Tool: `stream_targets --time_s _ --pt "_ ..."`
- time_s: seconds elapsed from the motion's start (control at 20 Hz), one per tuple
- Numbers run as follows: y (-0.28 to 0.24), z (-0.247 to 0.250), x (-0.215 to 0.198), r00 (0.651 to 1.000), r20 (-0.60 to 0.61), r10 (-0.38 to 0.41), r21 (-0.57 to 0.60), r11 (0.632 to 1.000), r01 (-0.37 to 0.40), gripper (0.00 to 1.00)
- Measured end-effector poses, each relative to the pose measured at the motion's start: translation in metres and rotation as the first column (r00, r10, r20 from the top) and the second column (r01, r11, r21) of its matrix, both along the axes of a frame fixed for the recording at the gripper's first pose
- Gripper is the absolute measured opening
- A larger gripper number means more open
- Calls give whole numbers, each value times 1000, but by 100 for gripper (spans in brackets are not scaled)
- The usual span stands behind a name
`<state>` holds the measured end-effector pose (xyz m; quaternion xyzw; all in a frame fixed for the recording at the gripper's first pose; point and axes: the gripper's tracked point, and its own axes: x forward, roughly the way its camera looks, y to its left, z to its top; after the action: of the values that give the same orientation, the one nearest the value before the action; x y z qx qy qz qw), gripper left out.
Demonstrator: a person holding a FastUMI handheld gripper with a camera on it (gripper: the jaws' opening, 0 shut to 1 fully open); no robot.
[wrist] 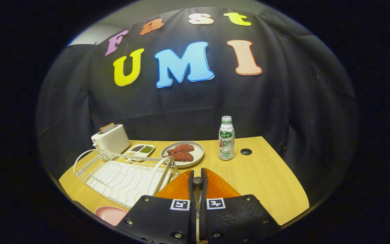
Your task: Take the plate from the dish rack, then take the spoon from the basket and place it into the plate.
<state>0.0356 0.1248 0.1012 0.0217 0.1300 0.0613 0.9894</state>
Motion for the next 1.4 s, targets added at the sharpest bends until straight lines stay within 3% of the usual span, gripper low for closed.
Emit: stream_targets --time_s 0.65,1.0,1.4 --pt "10 146 -62 980 166 -114 -12 993 117 4" --pt "29 152 -104 979 155 -131 -31 990 137 3" --pt "85 95 -137 994 52 -96 -36 995 97 4"
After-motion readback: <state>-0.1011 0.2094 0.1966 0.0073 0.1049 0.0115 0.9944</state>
